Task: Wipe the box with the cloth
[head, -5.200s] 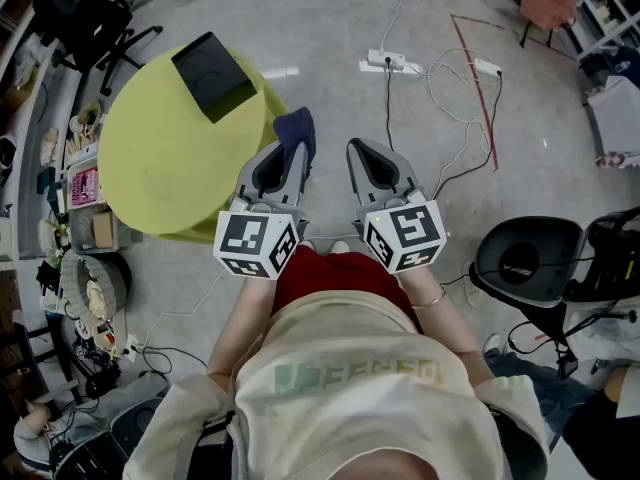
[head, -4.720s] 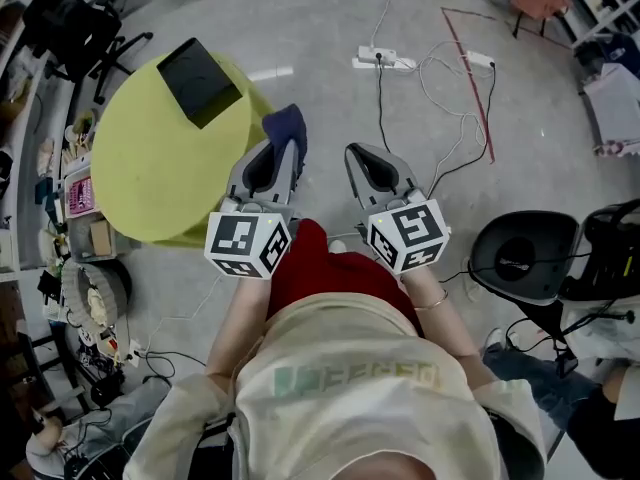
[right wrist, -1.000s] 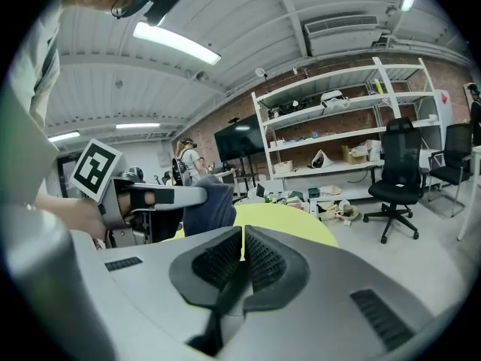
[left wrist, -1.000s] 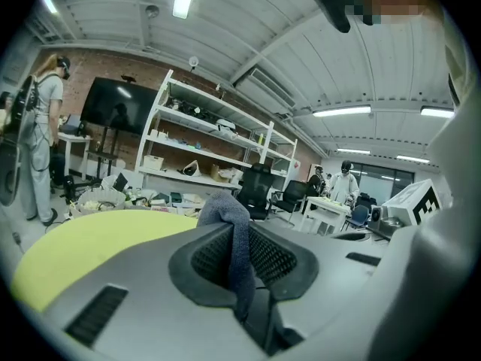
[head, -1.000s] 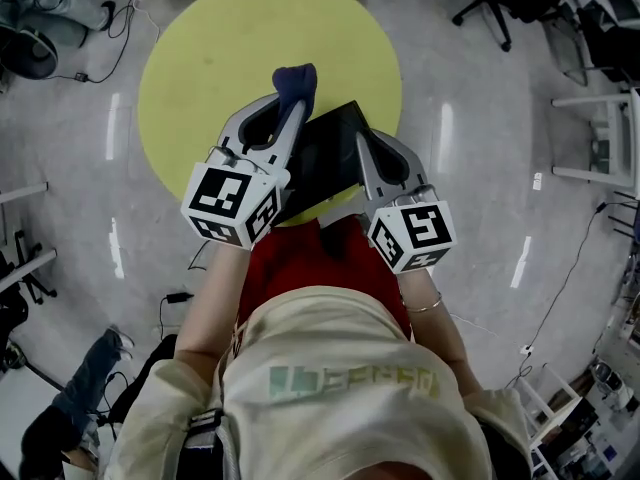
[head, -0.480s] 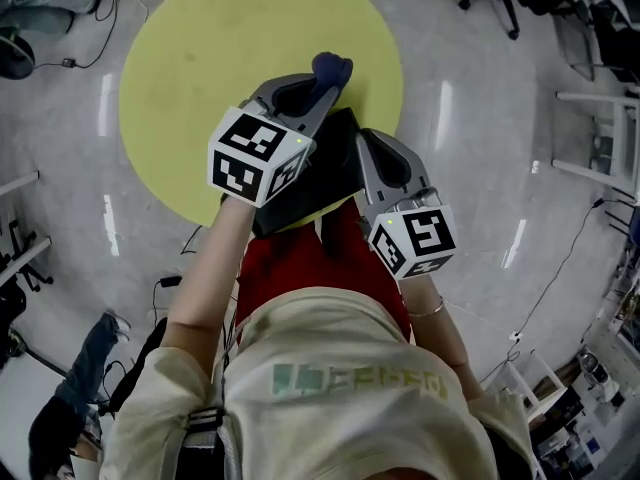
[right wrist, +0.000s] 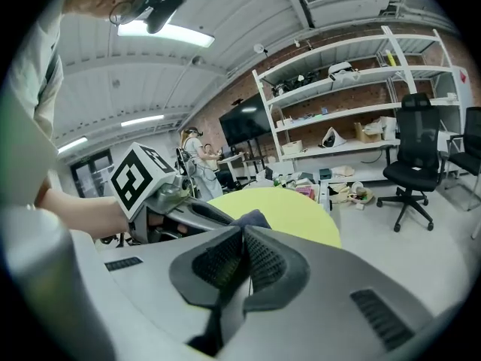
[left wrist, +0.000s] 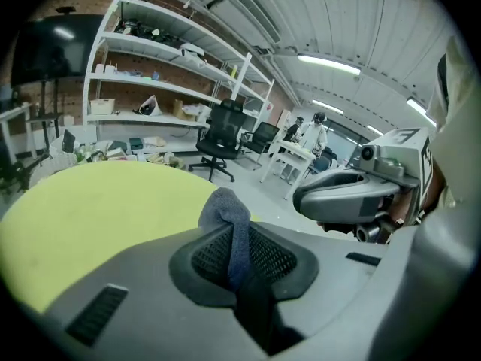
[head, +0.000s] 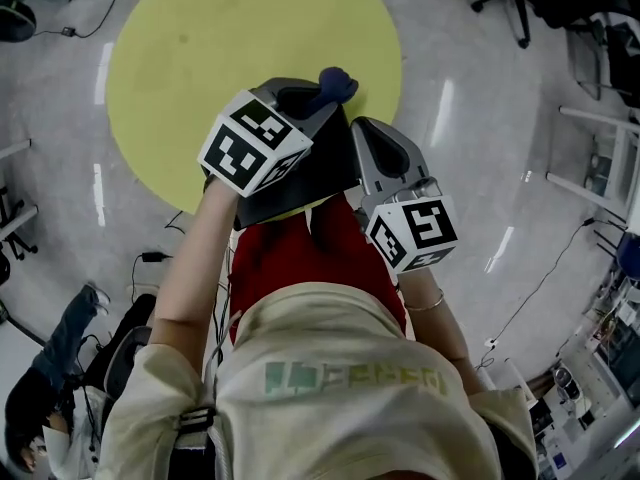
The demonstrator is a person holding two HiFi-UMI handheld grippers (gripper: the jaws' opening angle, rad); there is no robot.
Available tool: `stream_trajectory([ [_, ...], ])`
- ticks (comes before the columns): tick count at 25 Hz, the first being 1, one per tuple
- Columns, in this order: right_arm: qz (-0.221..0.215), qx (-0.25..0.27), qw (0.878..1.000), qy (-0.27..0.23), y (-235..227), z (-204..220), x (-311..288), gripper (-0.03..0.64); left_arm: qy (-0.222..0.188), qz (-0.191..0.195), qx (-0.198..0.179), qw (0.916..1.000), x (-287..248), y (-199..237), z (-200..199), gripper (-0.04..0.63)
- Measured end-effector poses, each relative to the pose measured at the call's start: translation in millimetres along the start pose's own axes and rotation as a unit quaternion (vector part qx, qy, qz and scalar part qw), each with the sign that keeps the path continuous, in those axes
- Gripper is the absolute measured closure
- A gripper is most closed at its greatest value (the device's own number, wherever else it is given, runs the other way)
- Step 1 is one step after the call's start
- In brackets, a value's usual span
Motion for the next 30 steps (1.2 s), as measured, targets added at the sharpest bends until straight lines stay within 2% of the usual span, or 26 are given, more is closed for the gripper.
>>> stream_trajectory([
  [9, -0.038, 0.019, 0.999, 0.014, 0.9, -7.2, -0.8, 0.578, 0.045, -0.015, 0.005, 0.9989, 25.3, -2.3, 11.4, 0.532],
  [18, -0.077, 0.056, 0.995, 0.034, 71.5, 4.0, -13.9, 0.578, 0.052, -0.042, 0.031, 0.9973, 102.7, 4.5, 65.9, 0.532],
  [25, -0.095, 0.065, 0.993, 0.041, 101.3, 12.1, -6.7, 0.578, 0.045, -0.096, 0.064, 0.9923, 150.5, 1.3, 95.5, 0.532],
  [28, -0.101, 0.068, 0.992, 0.036, 110.1, 14.5, -2.0, 0.578, 0.043, -0.141, 0.081, 0.9858, 172.3, 0.6, 107.8, 0.532],
  [30, -0.100, 0.070, 0.992, 0.030, 109.9, 13.6, 3.2, 0.578, 0.032, -0.182, 0.093, 0.9784, 184.4, -1.2, 110.3, 0.532],
])
Point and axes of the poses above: the fingertips, and each gripper's own axes: x backward along the fingers, y to its left, z out of its underside, the point moved 6 cm from there along x, backward along the fingers, and after that the axes turned 4 degrees about -x, right-handed, at the moved point
